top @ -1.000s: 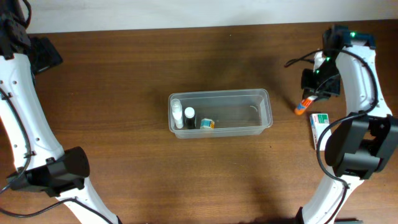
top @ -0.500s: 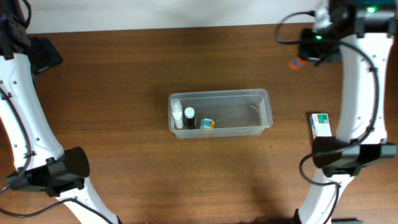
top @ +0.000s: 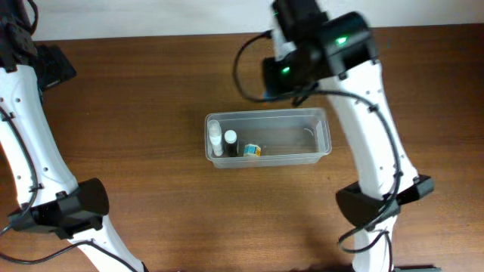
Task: Pack container
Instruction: 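Lift the orange tube and carry it over the container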
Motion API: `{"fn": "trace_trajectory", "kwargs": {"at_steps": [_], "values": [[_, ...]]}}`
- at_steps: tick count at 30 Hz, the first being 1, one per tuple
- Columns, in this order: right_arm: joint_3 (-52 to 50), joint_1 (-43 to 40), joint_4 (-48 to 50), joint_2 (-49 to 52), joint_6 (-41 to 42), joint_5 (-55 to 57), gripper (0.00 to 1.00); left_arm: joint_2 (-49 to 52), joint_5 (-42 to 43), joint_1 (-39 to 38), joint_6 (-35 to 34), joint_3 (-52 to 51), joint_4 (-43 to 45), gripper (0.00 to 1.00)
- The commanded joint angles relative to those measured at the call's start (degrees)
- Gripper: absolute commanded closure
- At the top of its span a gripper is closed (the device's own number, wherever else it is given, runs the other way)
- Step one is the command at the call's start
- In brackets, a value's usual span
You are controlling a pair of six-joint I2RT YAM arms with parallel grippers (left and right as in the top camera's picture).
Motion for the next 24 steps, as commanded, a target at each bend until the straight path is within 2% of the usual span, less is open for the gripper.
{"fn": "trace_trajectory", "kwargs": {"at_steps": [1,10,24], "values": [[0.4,2.8,-0.3,-0.8,2.9,1.4,0.78,0.3,-0.6,0.2,-0.6,0.2,0.0,0.00],[-7.4,6.9,4.4,-0.8,5.9,3.7,0.78,0.3,-0.6,0.2,-0.6,0.2,0.0,0.00],[-22.9,6.8,16.3,-0.8,5.8,4.0,0.78,0.3,-0.6,0.2,-0.6,0.2,0.0,0.00]]}}
